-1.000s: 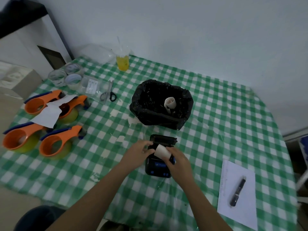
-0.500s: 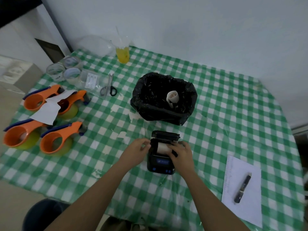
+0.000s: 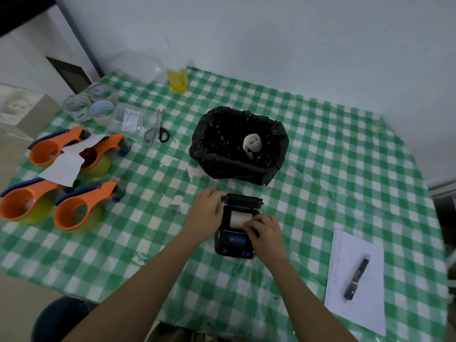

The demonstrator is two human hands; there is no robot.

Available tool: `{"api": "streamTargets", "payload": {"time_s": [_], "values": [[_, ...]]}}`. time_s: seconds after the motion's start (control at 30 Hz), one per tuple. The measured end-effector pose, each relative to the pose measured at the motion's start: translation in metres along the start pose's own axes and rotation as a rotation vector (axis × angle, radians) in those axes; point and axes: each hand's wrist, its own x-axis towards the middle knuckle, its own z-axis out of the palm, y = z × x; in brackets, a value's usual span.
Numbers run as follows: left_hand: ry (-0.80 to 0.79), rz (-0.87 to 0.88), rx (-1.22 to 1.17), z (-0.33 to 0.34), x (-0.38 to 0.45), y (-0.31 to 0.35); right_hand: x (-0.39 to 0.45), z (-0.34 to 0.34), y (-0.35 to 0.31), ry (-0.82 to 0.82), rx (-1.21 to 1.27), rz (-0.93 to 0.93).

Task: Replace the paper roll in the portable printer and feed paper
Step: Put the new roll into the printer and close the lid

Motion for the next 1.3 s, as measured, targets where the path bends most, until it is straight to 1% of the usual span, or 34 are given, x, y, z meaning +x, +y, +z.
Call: {"api": "streamTargets", "payload": {"time_s": [0.13,0.27,0.4,0.6,0.77,0.93,1.03,1.1,1.13,1.23,1.3], "values": [[-0.086,0.112,0.104,0.005,0.014,0.009,-0.003,-0.003,-0.002,-0.033,0.028,-0.019],[-0.163,0.111,0.142,0.007,0.018,0.009,-0.008,-0.004,-0.002,-0.037,0.039,-0.007],[-0.14,0.125,0.121,0.009,0.011,0.005,-0.012,-0.003,-0.003,-0.016,0.021,-0.003],[-0.166,0.117,0.096,0.016,-0.01,-0.007,-0.02,-0.004,-0.004,0.011,0.012,0.001],[-0.184,0.128,0.125,0.019,-0.018,-0.011,-0.021,-0.003,-0.006,0.024,0.005,-0.007],[-0.2,0.126,0.165,0.022,-0.022,-0.013,-0.018,-0.007,-0.01,0.042,0.05,0.031],[-0.203,0.127,0.197,0.023,-0.023,-0.013,-0.017,-0.008,-0.012,0.015,0.072,0.059],[-0.216,0.129,0.221,0.023,-0.024,-0.014,-0.015,-0.011,-0.014,-0.004,0.123,0.124],[-0.221,0.132,0.234,0.023,-0.024,-0.013,-0.014,-0.013,-0.015,-0.004,0.187,0.199],[-0.224,0.147,0.264,0.024,-0.023,-0.014,-0.006,-0.025,-0.012,0.011,0.468,0.539],[-0.234,0.137,0.267,0.025,-0.021,-0.014,0.0,-0.03,-0.006,-0.046,0.491,0.639]]}}
